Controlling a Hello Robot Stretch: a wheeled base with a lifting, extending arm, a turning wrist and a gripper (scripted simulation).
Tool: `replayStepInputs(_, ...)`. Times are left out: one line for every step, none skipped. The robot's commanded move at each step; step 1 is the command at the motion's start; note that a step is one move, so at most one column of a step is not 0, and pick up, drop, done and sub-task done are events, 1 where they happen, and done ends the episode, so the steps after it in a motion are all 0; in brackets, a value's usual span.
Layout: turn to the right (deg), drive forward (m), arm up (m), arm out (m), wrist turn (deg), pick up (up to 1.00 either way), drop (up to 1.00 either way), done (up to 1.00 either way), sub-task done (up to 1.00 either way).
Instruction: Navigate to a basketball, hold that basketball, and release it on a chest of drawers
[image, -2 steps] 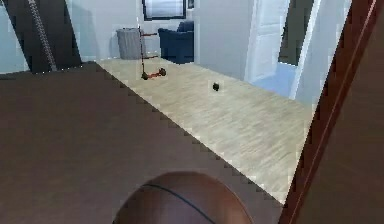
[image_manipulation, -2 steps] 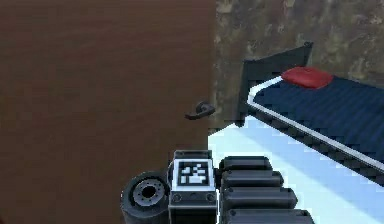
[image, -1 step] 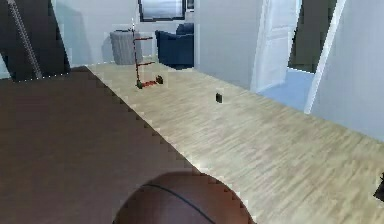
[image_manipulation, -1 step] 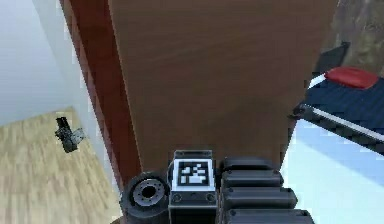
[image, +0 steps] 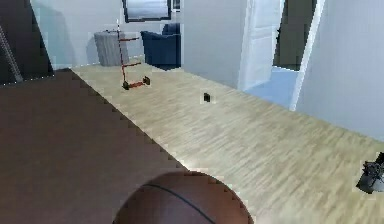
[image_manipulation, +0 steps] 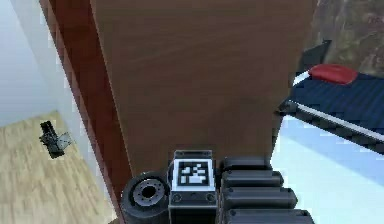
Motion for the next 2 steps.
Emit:
replayStepInputs(0.0, 0.3, 0.0, 0.0, 0.0, 0.0, 0.0, 0.0, 0.0)
replayStepInputs(39.0, 0.0, 0.0, 0.0, 0.0, 0.0, 0.0, 0.0, 0.0)
